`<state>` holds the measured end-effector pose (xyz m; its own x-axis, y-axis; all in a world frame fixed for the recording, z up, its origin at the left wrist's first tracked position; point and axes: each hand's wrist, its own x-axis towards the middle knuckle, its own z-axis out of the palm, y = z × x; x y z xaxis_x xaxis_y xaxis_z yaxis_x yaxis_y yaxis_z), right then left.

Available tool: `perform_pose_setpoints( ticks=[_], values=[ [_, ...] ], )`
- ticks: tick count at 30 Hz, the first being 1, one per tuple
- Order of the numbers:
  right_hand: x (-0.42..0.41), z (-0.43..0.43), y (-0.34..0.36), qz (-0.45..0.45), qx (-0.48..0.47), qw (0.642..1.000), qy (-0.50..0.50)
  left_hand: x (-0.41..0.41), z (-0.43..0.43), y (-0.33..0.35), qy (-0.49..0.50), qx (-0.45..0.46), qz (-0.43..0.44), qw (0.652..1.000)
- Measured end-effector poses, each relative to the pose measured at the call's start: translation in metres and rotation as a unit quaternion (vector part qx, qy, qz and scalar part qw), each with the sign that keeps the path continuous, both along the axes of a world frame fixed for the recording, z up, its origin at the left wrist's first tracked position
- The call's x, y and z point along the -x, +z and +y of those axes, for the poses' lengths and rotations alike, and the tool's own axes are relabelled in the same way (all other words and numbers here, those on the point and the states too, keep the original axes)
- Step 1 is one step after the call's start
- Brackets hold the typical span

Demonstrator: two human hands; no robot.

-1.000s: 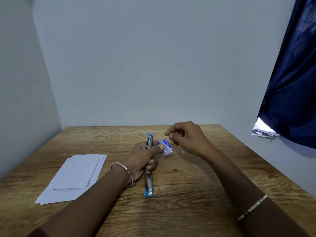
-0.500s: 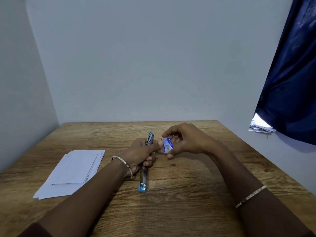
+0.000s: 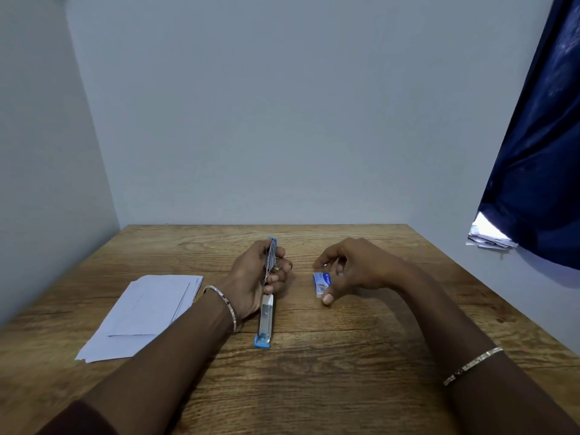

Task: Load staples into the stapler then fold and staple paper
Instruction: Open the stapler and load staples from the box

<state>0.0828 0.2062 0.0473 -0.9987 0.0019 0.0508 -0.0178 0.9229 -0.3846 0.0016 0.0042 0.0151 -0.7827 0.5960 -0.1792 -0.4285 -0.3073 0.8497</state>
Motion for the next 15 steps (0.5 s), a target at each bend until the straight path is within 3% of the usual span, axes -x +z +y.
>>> perform_pose_setpoints(
  ticks=[3, 7, 11, 15],
  values=[
    [-0.001, -0.003, 0.005, 0.093, 0.063, 0.994, -0.005, 0.0, 0.001, 0.0, 0.024, -0.007, -0.005, 1.0],
    [0.001, -0.016, 0.009, 0.235, 0.182, 0.955, -0.004, 0.0, 0.003, 0.0, 0.029, -0.057, -0.039, 0.997],
    [0.003, -0.033, 0.004, 0.241, 0.278, 0.929, 0.03, -0.001, 0.006, -0.003, 0.004, -0.1, -0.055, 0.993],
    [0.006, -0.044, -0.005, 0.235, 0.294, 0.925, 0.042, -0.001, 0.008, -0.007, 0.002, -0.12, -0.067, 0.991]
  ],
)
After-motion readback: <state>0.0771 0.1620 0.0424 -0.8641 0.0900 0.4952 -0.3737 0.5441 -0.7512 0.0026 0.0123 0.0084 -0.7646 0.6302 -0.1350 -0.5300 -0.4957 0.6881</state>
